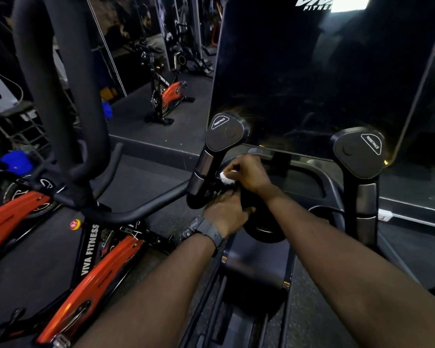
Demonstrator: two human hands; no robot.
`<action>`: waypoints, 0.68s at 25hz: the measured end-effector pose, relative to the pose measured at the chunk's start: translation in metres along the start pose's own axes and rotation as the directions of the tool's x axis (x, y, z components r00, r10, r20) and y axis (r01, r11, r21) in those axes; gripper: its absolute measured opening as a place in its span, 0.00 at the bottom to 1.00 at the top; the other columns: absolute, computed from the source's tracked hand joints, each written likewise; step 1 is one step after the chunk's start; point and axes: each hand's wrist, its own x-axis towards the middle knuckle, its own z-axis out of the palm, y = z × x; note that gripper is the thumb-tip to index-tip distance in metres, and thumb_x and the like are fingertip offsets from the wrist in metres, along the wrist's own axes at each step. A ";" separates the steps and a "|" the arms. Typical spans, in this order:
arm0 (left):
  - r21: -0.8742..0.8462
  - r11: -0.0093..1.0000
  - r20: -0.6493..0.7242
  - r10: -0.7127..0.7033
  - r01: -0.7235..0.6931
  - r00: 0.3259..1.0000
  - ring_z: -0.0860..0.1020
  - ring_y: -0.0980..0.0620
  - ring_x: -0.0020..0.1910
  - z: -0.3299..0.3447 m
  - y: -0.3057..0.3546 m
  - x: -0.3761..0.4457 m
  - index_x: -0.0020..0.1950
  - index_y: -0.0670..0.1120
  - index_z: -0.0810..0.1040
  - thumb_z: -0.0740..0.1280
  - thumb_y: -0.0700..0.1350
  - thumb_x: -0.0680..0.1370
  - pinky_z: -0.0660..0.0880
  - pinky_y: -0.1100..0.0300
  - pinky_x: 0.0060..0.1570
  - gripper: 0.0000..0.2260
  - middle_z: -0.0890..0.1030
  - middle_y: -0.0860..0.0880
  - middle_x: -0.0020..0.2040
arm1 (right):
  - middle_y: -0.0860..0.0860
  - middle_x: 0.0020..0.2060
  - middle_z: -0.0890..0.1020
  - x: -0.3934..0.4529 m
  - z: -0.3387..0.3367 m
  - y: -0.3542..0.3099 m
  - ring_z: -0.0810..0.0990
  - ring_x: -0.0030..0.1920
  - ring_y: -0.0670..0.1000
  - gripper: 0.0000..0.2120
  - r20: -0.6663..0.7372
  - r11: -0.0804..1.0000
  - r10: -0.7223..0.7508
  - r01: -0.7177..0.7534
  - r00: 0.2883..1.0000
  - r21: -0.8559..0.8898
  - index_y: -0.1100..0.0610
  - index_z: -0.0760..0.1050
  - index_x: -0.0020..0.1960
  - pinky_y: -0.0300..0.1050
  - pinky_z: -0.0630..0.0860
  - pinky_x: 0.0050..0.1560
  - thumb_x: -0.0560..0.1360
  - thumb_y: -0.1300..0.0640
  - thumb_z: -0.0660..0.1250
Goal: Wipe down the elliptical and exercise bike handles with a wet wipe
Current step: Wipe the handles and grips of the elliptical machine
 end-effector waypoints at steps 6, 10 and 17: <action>0.029 0.999 0.012 0.012 -0.012 1.000 0.54 0.46 0.79 0.003 -0.006 0.000 0.81 0.48 0.51 0.60 0.61 0.80 0.53 0.50 0.77 0.35 0.53 0.49 0.81 | 0.53 0.45 0.86 0.001 -0.003 0.009 0.83 0.48 0.51 0.06 -0.091 0.983 0.160 -0.167 0.983 -0.077 0.55 0.85 0.48 0.43 0.74 0.47 0.75 0.55 0.70; -0.015 1.000 -0.030 0.010 -0.011 0.999 0.64 0.45 0.74 0.006 -0.005 0.000 0.78 0.48 0.60 0.62 0.60 0.79 0.62 0.50 0.73 0.31 0.65 0.47 0.76 | 0.52 0.45 0.86 -0.012 -0.001 0.000 0.81 0.46 0.43 0.04 0.027 0.981 -0.192 0.191 0.981 0.015 0.60 0.85 0.47 0.37 0.76 0.50 0.74 0.62 0.72; 0.001 1.000 0.022 -0.012 0.012 1.000 0.64 0.43 0.74 0.001 -0.001 -0.003 0.78 0.50 0.59 0.62 0.60 0.79 0.63 0.49 0.72 0.31 0.64 0.46 0.76 | 0.55 0.38 0.82 0.010 0.007 -0.001 0.82 0.41 0.55 0.05 0.110 0.960 -0.157 0.177 0.982 -0.215 0.59 0.76 0.36 0.49 0.77 0.43 0.69 0.61 0.64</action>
